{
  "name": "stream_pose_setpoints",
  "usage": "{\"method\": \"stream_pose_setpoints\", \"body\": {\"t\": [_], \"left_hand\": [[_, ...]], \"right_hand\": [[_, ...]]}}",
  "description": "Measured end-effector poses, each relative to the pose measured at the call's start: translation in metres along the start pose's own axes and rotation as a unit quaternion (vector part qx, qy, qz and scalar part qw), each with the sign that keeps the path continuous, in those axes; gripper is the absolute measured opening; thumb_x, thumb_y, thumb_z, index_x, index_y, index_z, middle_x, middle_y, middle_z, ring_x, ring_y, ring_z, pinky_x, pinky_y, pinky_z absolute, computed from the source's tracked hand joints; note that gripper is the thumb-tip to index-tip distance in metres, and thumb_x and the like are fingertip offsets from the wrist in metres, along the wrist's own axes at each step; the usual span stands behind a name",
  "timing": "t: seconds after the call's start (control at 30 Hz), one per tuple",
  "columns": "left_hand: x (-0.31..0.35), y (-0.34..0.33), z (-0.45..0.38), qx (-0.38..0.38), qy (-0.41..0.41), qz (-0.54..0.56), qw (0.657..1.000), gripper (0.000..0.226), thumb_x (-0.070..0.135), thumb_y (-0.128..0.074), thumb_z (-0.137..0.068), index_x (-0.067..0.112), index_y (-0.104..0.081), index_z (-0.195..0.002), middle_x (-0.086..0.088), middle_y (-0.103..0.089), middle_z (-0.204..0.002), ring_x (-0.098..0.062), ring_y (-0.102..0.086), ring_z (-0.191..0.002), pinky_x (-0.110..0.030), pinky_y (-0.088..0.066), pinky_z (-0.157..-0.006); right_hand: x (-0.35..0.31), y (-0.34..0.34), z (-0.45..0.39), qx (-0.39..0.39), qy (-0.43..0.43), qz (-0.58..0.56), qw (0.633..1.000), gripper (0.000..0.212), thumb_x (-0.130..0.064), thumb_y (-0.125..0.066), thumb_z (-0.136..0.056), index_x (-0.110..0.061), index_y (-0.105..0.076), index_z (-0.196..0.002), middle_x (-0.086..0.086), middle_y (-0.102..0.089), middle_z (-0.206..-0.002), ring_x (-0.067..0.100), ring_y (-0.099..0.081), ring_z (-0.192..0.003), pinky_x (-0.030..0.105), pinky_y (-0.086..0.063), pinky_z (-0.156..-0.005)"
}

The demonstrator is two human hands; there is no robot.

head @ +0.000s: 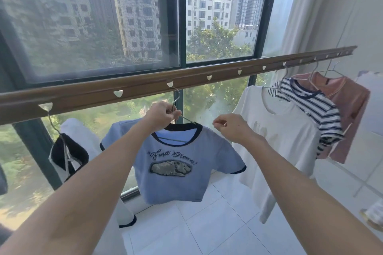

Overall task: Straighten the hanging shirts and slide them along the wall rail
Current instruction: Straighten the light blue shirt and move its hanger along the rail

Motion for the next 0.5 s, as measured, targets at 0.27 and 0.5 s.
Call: {"method": "stream_pose_setpoints", "body": {"t": [0.27, 0.5], "left_hand": [[-0.003, 0.005, 0.006, -0.01, -0.001, -0.012, 1.0, 0.028, 0.032, -0.059, -0.096, 0.01, -0.071, -0.084, -0.006, -0.051, -0.065, -0.015, -0.037, -0.052, -0.027, -0.032, -0.053], [-0.006, 0.009, 0.009, -0.008, 0.008, -0.002, 1.0, 0.027, 0.031, -0.059, -0.096, 0.009, -0.07, -0.085, -0.007, -0.056, -0.069, -0.014, -0.039, -0.052, -0.026, -0.033, -0.053]], "right_hand": [[0.016, -0.011, 0.012, -0.07, -0.024, -0.035, 0.997, 0.014, -0.007, -0.068, -0.087, -0.012, -0.075, -0.097, 0.002, -0.07, -0.092, 0.013, -0.061, -0.082, 0.009, -0.041, -0.061], [0.014, 0.0, 0.013, -0.028, -0.039, -0.043, 0.998, 0.01, -0.005, -0.069, -0.083, -0.009, -0.078, -0.084, -0.002, -0.07, -0.074, 0.011, -0.062, -0.073, 0.011, -0.042, -0.059]]}}
Point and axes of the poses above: each hand's wrist, its own z-axis away from the middle knuckle, its own y-axis out of the back of the hand, x = y × z, the point moved 8 cm from there along -z, towards the middle knuckle
